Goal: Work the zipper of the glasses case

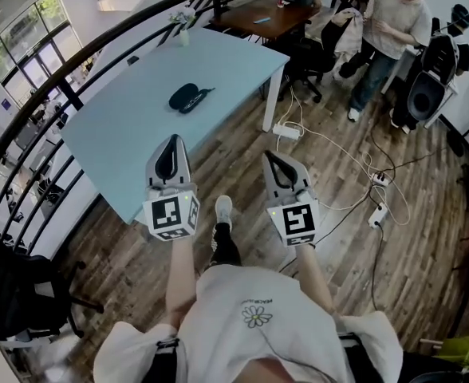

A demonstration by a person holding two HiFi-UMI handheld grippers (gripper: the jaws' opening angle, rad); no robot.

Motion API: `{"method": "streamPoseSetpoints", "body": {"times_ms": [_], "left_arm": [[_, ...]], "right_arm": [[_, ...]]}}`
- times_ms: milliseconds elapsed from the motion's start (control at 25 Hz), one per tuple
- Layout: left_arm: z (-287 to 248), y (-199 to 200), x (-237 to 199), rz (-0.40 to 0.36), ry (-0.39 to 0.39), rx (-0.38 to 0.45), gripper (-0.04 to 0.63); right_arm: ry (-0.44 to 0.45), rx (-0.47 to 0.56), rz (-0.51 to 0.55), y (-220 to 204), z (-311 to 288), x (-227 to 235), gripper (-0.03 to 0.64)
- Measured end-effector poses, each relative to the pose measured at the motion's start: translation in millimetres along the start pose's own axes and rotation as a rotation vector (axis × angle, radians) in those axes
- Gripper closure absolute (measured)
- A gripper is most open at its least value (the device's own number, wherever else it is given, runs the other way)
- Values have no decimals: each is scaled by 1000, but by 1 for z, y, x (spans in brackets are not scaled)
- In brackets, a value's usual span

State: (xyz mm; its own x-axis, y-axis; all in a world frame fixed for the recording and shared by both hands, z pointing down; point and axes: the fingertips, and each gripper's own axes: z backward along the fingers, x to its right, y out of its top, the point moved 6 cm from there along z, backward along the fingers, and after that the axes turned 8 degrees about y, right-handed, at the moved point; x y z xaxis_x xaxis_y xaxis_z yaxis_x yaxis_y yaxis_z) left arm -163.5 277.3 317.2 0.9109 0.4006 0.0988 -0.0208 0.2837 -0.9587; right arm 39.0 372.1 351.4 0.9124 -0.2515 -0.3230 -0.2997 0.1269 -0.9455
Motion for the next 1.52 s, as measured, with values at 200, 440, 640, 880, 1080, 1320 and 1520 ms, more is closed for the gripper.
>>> {"method": "streamPoseSetpoints", "body": {"times_ms": [200, 440, 640, 880, 1080, 1320, 1520], "left_arm": [[-65, -15, -24, 2, 6, 4, 580], [-168, -47, -44, 4, -19, -37, 580], [-265, -75, -70, -7, -65, -42, 580], [-353, -97, -99, -12, -104, -45, 581], [-382, -109, -117, -1, -88, -71, 580], [-390, -127, -127, -4, -45, -101, 580], [-387, -131, -145, -10, 17, -117, 580]], "right_arm": [[6, -12, 19, -6, -60, 22, 609], [-45, -69, -80, -32, -148, 70, 609], [-63, -116, -50, -44, -242, 107, 609], [-55, -155, -57, -43, -341, 131, 609], [-25, -147, -36, -41, -384, 136, 609], [18, -107, -54, -50, -416, 141, 609], [62, -54, -85, -49, -449, 136, 609]]}}
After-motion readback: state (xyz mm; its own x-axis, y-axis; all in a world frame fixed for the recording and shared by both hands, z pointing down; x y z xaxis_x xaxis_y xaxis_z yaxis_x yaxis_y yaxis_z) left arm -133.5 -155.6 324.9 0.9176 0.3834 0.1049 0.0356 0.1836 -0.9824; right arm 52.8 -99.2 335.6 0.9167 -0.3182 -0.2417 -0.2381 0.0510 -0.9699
